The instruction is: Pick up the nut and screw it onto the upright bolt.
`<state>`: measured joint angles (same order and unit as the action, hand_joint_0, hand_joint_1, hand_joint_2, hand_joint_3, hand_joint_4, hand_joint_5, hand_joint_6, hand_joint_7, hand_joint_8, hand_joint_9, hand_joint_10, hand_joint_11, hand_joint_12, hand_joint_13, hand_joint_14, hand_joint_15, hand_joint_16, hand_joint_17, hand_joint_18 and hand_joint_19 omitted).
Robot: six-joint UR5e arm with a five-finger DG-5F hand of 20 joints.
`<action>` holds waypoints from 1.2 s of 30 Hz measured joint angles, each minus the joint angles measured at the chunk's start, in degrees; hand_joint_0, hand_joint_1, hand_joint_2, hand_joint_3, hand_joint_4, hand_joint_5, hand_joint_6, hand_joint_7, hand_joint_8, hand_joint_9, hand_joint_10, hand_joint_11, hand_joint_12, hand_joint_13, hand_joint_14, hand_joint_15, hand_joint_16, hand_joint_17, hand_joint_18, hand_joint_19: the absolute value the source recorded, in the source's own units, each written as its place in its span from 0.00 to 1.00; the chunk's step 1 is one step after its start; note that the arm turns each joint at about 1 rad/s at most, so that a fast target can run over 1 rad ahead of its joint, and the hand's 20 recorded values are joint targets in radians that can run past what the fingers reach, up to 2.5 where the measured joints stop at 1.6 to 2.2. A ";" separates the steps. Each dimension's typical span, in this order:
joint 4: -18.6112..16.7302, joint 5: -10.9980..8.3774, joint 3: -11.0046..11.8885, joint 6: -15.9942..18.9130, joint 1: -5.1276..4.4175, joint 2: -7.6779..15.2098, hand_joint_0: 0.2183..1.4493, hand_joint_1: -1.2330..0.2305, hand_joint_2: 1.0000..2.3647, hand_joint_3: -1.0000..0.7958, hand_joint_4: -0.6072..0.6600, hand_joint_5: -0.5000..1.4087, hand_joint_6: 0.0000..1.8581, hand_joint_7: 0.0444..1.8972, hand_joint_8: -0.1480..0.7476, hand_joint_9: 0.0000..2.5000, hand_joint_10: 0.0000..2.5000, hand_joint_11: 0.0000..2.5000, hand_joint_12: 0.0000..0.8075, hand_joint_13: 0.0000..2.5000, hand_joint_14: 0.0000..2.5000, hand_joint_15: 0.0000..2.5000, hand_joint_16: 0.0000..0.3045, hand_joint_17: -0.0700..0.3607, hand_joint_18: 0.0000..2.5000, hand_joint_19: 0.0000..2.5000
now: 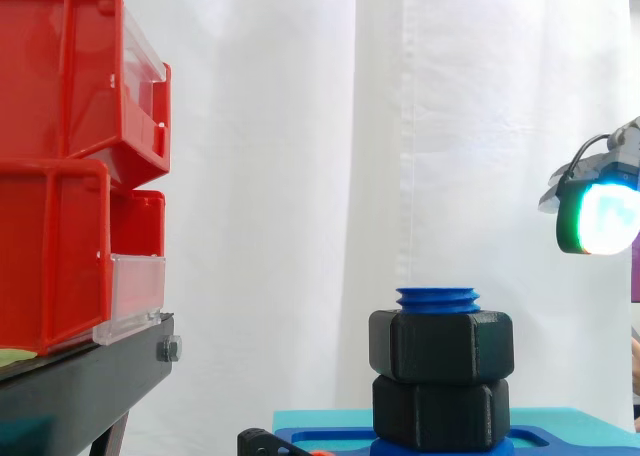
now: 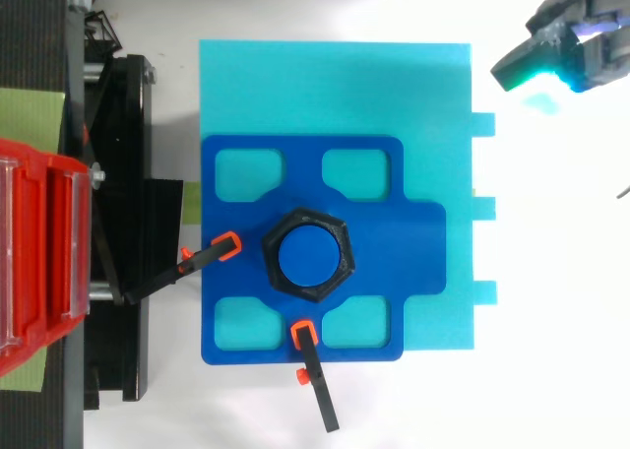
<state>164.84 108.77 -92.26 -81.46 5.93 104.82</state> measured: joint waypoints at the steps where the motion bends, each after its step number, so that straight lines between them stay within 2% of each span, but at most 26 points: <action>1: -0.20 -0.31 -0.11 0.85 -0.01 -0.06 0.21 0.62 0.00 0.28 0.56 0.15 0.27 0.36 0.41 0.17 0.00 0.00 0.40 0.12 0.00 0.00 0.13 0.37 0.06 0.00; 2: -0.61 -1.21 -0.30 2.98 -0.02 -0.15 0.21 0.61 0.00 0.28 0.56 0.15 0.27 0.36 0.42 0.16 0.00 0.00 0.40 0.12 0.00 0.00 0.13 0.37 0.06 0.00; 5: -1.02 -2.86 -0.41 6.47 -0.03 -0.20 0.22 0.61 0.00 0.28 0.56 0.14 0.27 0.36 0.42 0.16 0.00 0.00 0.41 0.11 0.00 0.00 0.13 0.37 0.06 0.00; 8: -1.27 -5.63 -0.43 12.01 -0.04 -0.19 0.21 0.62 0.00 0.28 0.56 0.14 0.27 0.36 0.42 0.15 0.00 0.00 0.42 0.11 0.00 0.00 0.14 0.38 0.06 0.00; 11: -1.25 -7.41 -0.45 15.72 -0.07 -0.20 0.21 0.62 0.00 0.28 0.56 0.14 0.27 0.35 0.42 0.14 0.00 0.00 0.42 0.10 0.00 0.00 0.14 0.39 0.05 0.00; 12: -1.10 -8.72 -0.45 18.05 -0.12 -0.19 0.21 0.62 0.00 0.28 0.56 0.14 0.27 0.35 0.42 0.14 0.00 0.00 0.42 0.10 0.00 0.00 0.14 0.39 0.05 0.00; 14: -0.83 -9.93 -0.46 20.37 -0.15 -0.18 0.21 0.63 0.00 0.28 0.55 0.14 0.27 0.34 0.41 0.12 0.00 0.00 0.43 0.09 0.00 0.00 0.14 0.39 0.03 0.00; 16: -0.04 -11.81 -0.47 24.11 -0.27 -0.18 0.20 0.64 0.00 0.28 0.53 0.13 0.27 0.32 0.40 0.09 0.00 0.00 0.44 0.07 0.00 0.00 0.15 0.39 0.00 0.00; 18: 0.28 -12.61 -0.47 26.39 -0.37 -0.18 0.20 0.65 0.00 0.28 0.52 0.12 0.27 0.30 0.40 0.07 0.00 0.00 0.44 0.05 0.00 0.00 0.15 0.40 0.00 0.00; 19: 0.47 -13.11 -0.47 28.72 -0.48 -0.19 0.20 0.65 0.00 0.28 0.52 0.12 0.27 0.30 0.39 0.06 0.00 0.00 0.44 0.05 0.00 0.00 0.15 0.40 0.00 0.00; 22: 0.67 -13.47 -0.47 32.63 -0.60 -0.19 0.19 0.65 0.00 0.28 0.51 0.12 0.27 0.30 0.39 0.06 0.00 0.00 0.45 0.04 0.00 0.00 0.15 0.40 0.00 0.00; 27: 0.79 -13.57 -0.46 34.53 -0.63 -0.22 0.19 0.68 0.00 0.28 0.48 0.13 0.27 0.32 0.37 0.02 0.00 0.00 0.45 0.00 0.00 0.00 0.15 0.40 0.00 0.00; 36: 0.77 -13.73 -0.47 34.65 -0.63 -0.22 0.19 0.68 0.00 0.28 0.49 0.13 0.27 0.37 0.37 0.00 0.00 0.00 0.45 0.00 0.00 0.00 0.16 0.41 0.00 0.00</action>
<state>165.61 95.03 -92.72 -46.81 5.30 104.60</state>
